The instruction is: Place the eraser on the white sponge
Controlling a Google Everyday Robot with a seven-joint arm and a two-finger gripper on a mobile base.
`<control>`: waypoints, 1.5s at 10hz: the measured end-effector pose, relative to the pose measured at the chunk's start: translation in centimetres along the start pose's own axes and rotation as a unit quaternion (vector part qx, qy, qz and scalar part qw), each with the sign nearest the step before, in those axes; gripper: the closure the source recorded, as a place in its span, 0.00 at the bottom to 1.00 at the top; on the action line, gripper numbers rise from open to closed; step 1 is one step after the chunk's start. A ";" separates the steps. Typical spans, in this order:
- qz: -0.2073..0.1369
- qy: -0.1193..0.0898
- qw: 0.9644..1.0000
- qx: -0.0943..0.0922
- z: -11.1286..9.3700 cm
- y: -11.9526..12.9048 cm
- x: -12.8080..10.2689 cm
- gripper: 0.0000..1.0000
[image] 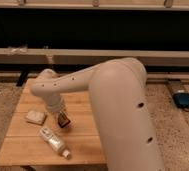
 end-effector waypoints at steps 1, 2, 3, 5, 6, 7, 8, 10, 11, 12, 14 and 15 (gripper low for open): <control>-0.038 -0.007 0.999 -0.007 -0.7 1.9 -0.6 1.00; -0.068 -0.010 0.998 -0.014 -1.1 3.6 -1.0 1.00; -0.102 -0.012 0.995 -0.020 -1.4 5.4 -1.5 1.00; -0.149 -0.011 0.988 -0.031 -1.4 7.9 -2.8 1.00; -0.164 -0.009 0.986 -0.035 -1.2 8.6 -3.8 1.00; -0.173 -0.009 0.984 -0.036 -1.1 8.9 -4.7 1.00; -0.177 -0.011 0.983 -0.037 -1.0 9.0 -5.6 1.00; -0.185 -0.016 0.982 -0.037 -1.0 8.5 -8.3 1.00; -0.189 -0.018 0.981 -0.036 -1.0 8.5 -9.3 1.00; -0.195 -0.021 0.980 -0.034 -1.0 8.4 -10.6 1.00; -0.201 -0.025 0.979 -0.032 -0.9 8.0 -12.5 1.00; -0.205 -0.027 0.978 -0.030 -0.9 7.8 -13.6 1.00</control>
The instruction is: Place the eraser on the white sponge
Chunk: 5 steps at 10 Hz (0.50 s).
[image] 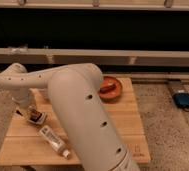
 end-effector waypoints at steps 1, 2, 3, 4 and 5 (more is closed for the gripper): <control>-0.006 -0.002 1.000 0.003 0.0 -0.6 -1.1 1.00; -0.012 -0.004 1.000 0.006 0.0 -1.0 -2.1 1.00; -0.016 -0.005 1.000 0.008 0.1 -1.4 -2.8 1.00; -0.018 -0.006 1.000 0.010 0.0 -1.8 -3.3 1.00; -0.018 -0.006 1.000 0.011 0.0 -1.9 -3.4 1.00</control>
